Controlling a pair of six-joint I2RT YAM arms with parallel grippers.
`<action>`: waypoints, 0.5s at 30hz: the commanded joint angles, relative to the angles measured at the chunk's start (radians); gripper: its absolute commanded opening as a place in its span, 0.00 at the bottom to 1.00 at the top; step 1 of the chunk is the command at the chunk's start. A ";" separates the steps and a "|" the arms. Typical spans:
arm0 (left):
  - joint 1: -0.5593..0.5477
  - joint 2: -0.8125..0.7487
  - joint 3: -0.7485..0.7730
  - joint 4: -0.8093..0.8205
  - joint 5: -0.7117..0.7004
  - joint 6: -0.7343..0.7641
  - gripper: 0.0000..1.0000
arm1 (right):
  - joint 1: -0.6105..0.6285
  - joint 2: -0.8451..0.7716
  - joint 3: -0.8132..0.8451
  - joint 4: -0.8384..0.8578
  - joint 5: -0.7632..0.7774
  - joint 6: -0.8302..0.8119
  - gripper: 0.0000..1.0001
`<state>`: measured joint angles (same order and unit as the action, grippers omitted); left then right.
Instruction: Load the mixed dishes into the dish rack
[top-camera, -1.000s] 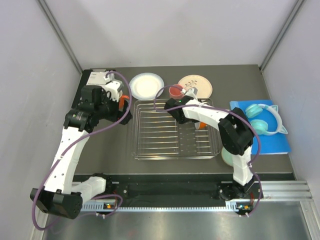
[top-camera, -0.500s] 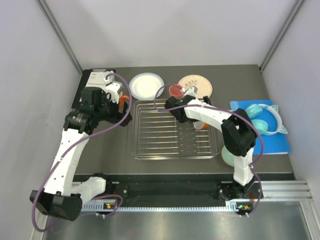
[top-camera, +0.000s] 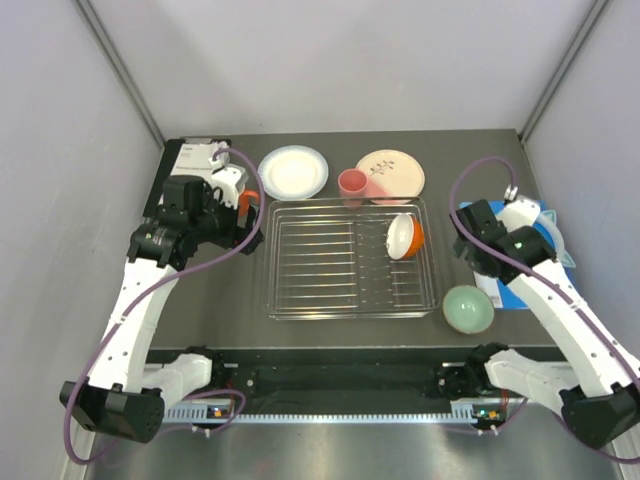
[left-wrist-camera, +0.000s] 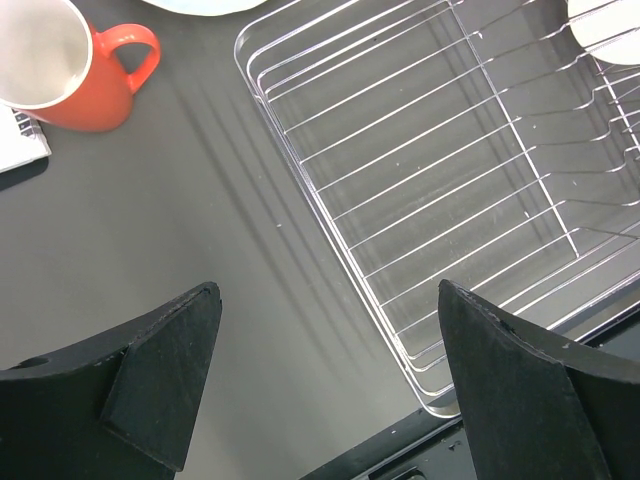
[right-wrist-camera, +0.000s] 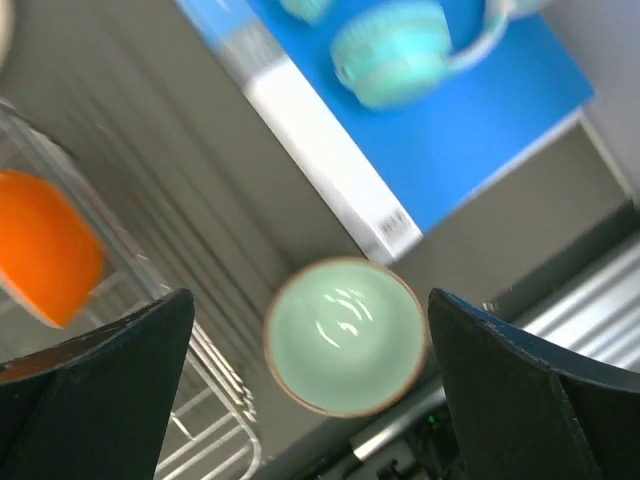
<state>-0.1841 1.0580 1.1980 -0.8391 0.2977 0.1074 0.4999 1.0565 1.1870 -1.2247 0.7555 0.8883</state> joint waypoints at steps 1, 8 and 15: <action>0.006 0.000 0.018 0.031 0.011 0.014 0.93 | -0.107 -0.047 -0.176 -0.076 -0.188 0.139 1.00; 0.006 0.008 0.031 0.020 0.004 0.040 0.93 | -0.257 -0.104 -0.340 -0.001 -0.304 0.140 0.99; 0.006 0.016 0.038 0.014 -0.008 0.058 0.93 | -0.270 -0.092 -0.425 0.027 -0.340 0.107 0.97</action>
<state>-0.1841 1.0714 1.1984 -0.8406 0.2955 0.1421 0.2409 0.9665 0.7830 -1.2385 0.4549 1.0061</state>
